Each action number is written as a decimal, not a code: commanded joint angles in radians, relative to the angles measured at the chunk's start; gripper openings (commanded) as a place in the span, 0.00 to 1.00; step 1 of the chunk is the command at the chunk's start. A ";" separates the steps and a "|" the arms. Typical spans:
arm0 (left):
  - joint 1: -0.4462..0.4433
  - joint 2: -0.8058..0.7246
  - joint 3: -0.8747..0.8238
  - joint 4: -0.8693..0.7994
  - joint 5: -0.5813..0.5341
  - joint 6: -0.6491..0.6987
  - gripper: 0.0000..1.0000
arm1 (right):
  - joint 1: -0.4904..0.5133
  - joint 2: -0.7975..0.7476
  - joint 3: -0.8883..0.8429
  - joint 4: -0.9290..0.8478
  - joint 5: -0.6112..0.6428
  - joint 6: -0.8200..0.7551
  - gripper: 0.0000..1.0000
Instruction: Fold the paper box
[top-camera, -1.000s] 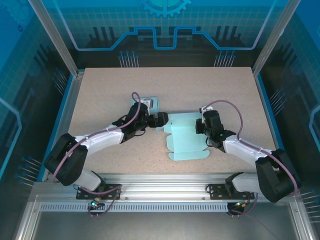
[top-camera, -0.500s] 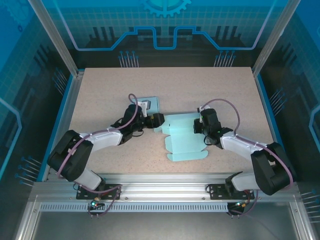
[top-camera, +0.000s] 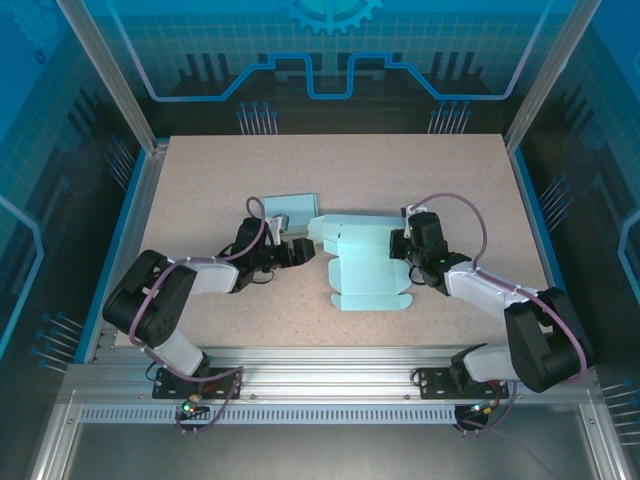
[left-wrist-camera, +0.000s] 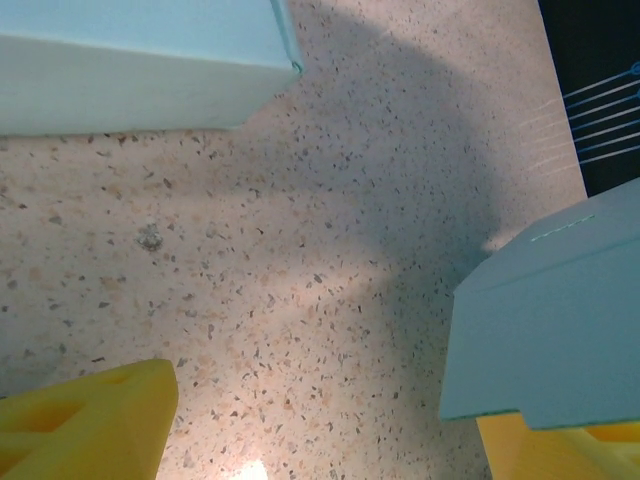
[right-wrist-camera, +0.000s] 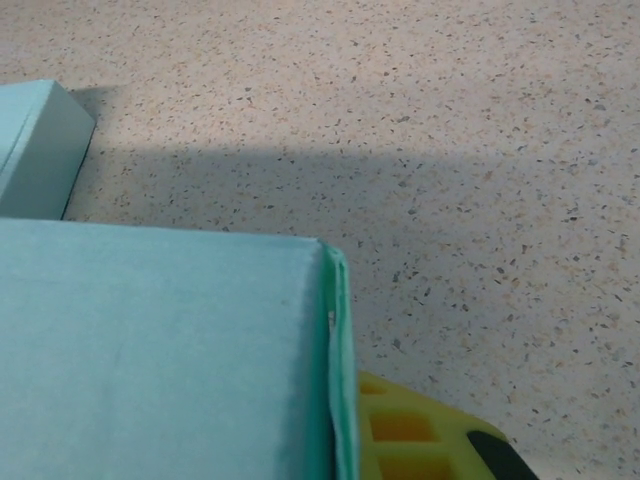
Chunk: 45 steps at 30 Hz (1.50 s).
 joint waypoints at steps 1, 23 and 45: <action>0.000 0.004 0.025 0.064 0.054 -0.030 0.78 | -0.007 -0.016 0.022 0.034 -0.033 -0.014 0.00; -0.001 -0.030 0.016 0.429 0.019 -0.363 0.89 | 0.005 -0.038 -0.012 0.037 -0.017 -0.041 0.00; -0.048 -0.094 0.085 0.117 0.097 -0.140 0.99 | 0.004 -0.025 0.001 0.038 -0.019 -0.032 0.00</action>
